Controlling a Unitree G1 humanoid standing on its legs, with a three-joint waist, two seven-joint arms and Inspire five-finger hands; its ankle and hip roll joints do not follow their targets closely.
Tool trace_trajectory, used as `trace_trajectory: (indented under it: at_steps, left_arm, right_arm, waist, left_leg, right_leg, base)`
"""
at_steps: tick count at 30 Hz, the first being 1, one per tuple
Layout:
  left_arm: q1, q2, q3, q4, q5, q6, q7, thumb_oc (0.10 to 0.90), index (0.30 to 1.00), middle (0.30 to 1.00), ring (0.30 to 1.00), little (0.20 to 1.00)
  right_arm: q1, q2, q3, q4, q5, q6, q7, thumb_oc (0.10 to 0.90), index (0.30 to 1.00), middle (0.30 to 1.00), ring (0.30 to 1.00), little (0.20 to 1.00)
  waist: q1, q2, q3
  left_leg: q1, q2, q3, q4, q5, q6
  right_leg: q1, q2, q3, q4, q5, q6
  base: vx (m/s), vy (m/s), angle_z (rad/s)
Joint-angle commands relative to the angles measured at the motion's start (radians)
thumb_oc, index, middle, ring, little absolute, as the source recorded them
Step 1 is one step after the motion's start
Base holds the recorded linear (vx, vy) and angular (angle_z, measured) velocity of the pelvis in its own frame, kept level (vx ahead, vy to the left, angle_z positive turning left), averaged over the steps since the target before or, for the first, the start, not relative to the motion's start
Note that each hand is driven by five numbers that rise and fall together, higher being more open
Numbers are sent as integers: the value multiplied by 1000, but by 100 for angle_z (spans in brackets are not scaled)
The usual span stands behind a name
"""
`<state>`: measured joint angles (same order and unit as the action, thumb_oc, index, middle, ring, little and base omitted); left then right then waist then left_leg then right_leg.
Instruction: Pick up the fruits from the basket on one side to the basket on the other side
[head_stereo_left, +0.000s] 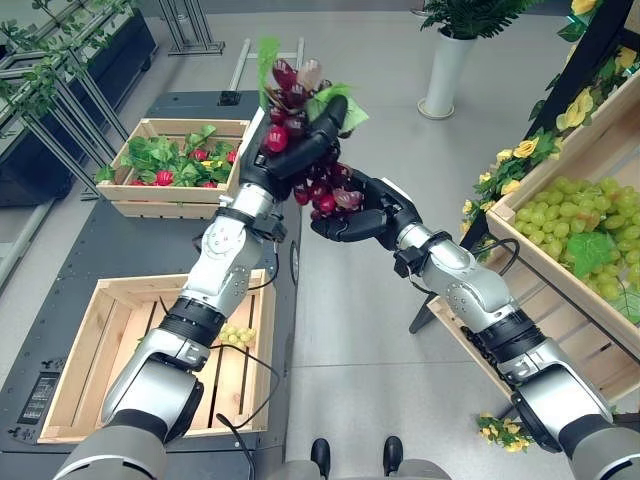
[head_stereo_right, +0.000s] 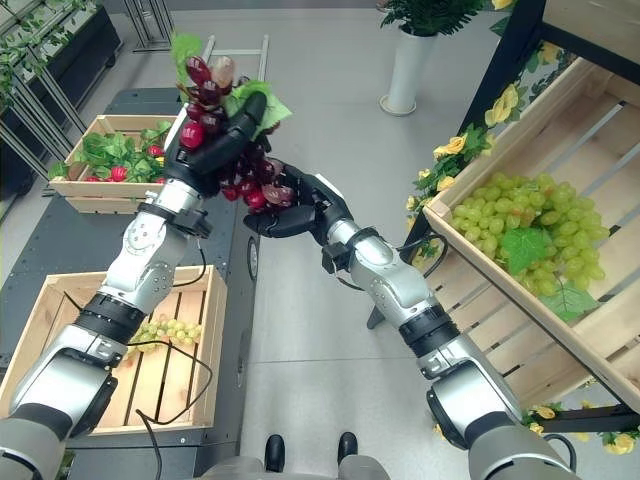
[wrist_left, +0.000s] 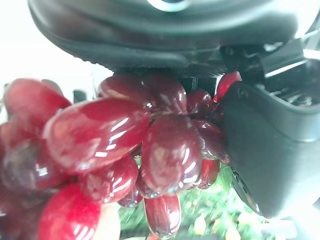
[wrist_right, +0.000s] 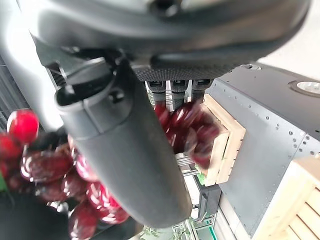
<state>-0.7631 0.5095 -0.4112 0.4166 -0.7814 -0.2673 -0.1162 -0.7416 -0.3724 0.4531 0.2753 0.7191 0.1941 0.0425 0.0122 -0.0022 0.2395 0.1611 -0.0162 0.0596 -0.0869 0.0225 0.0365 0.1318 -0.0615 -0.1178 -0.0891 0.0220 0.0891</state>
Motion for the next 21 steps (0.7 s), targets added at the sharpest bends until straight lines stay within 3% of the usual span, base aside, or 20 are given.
trace_trajectory:
  at_steps: [1,6,15,16,21]
  left_arm:
    - [-181,-57,-16,63,-27,-78,-30,400,300,300,300,300]
    - [-195,-81,-36,35,-33,-58,-32,400,300,300,300,300]
    - [-193,-92,-59,20,-1,-21,-23,400,300,300,300,300]
    - [-188,-92,-57,26,-5,-22,-20,400,300,300,300,300]
    - [-170,-94,-43,44,-1,-24,-5,400,300,300,300,300]
  right_arm:
    - [-146,84,11,84,74,-71,-25,800,900,900,900,900]
    - [-162,108,17,107,99,-85,-46,800,900,900,900,900]
    - [-202,134,-5,110,91,-190,-98,800,900,900,900,900]
    - [-202,135,-11,105,99,-207,-93,400,300,300,300,300]
    - [-189,142,-29,104,108,-235,-114,400,300,300,300,300]
  waist:
    - [-1,12,-207]
    - [2,11,-210]
    - [9,12,-214]
    - [10,11,-216]
    - [12,11,-219]
  left_leg:
    - [-27,-41,-14,0,-64,-31]
    - [-23,-40,-14,0,-66,-30]
    - [-21,-40,-15,0,-69,-27]
    - [-21,-40,-15,0,-69,-26]
    - [-21,-38,-13,0,-69,-25]
  right_leg:
    - [0,45,-26,2,-22,-62]
    - [4,44,-27,2,-24,-62]
    - [5,44,-25,2,-25,-61]
    - [4,44,-24,2,-25,-61]
    - [5,43,-23,2,-25,-60]
  base:
    - [0,0,0]
    - [0,0,0]
    - [0,0,0]
    - [0,0,0]
    - [0,0,0]
